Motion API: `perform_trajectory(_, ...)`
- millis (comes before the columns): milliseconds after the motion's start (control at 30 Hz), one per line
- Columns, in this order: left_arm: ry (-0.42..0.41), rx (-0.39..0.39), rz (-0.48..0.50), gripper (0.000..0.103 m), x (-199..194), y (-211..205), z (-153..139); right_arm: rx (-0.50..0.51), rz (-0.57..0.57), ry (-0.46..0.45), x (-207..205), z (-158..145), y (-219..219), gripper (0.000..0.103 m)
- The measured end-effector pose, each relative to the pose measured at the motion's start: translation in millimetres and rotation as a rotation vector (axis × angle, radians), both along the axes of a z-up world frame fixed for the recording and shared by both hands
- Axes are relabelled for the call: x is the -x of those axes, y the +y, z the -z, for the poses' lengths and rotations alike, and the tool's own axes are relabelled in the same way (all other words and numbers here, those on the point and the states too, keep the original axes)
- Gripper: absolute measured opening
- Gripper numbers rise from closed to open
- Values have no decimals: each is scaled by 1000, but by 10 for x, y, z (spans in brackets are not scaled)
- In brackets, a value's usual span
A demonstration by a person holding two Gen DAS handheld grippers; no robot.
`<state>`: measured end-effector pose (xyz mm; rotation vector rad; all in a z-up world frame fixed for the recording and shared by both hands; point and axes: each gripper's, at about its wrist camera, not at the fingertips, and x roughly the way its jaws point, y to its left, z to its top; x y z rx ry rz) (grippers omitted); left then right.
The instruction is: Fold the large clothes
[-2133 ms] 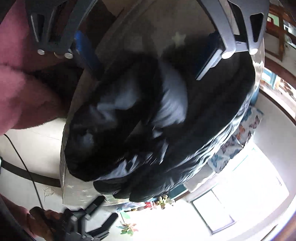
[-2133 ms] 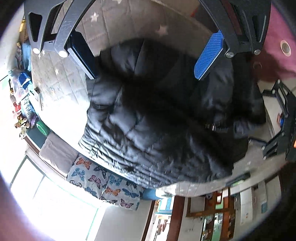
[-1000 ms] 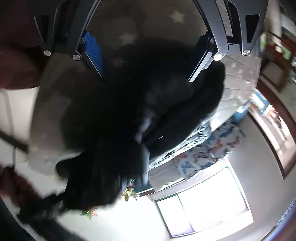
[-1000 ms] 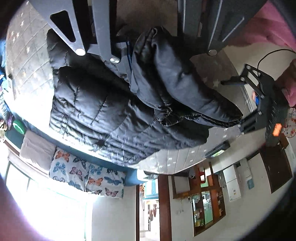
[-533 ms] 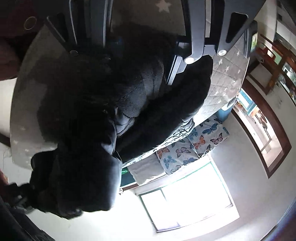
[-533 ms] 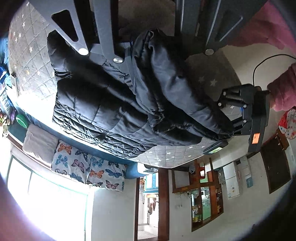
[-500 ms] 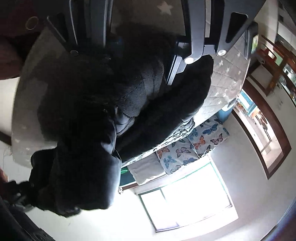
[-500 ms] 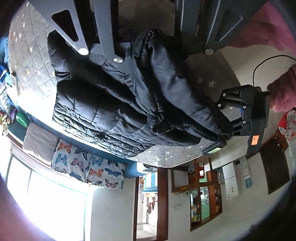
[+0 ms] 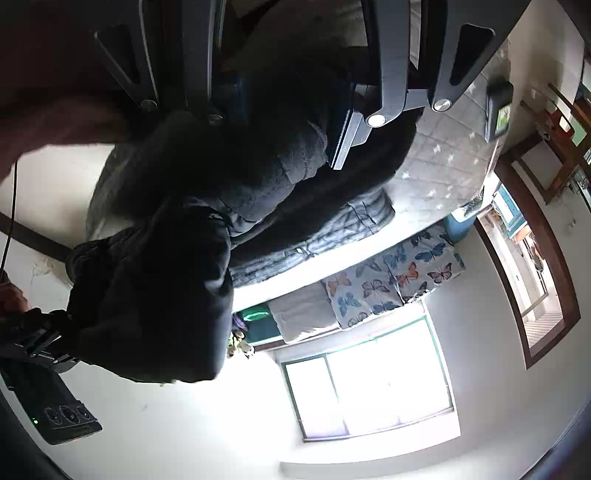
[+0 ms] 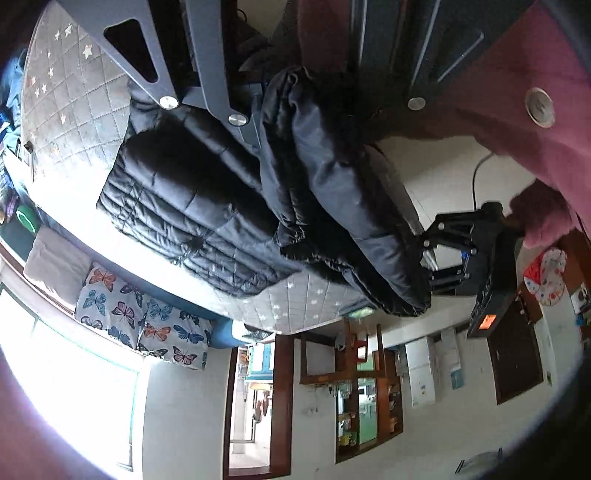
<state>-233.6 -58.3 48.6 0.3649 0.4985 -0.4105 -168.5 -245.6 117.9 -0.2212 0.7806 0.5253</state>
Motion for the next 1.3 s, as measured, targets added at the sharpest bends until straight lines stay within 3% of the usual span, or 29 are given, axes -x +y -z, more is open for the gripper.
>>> perform_trajectory(167, -19, 35, -21, 38, -466, -24, -324, -65, 44, -25, -484, -151, -150, 18)
perform_trajectory(333, -64, -5, -31, 36, -1348, -145, -619, -109, 95, -26, -1227, -303, -397, 18)
perform_trajectory(500, -19, -27, -76, 36, -2504, -351, -747, -167, 212, 44, -2339, -187, -737, 18)
perform_trajectory(667, 67, -77, -122, 35, -3618, -653, -555, -212, 352, 118, -3266, 240, -1018, 18)
perform_trajectory(833, 227, -55, -175, 39, -4421, -691, -224, -254, 451, 203, -3753, 738, -1228, 18)
perform_trajectory(1067, 324, -42, -212, 49, -4824, -475, 353, -286, 503, 316, -4041, 1390, -1372, 18)
perform_trajectory(1200, 376, -50, -227, 58, -5067, -446, 660, -325, 540, 399, -4126, 1640, -1470, 19)
perform_trajectory(1300, 398, -35, -237, 68, -5169, -362, 825, -353, 563, 412, -4098, 1757, -1521, 20)
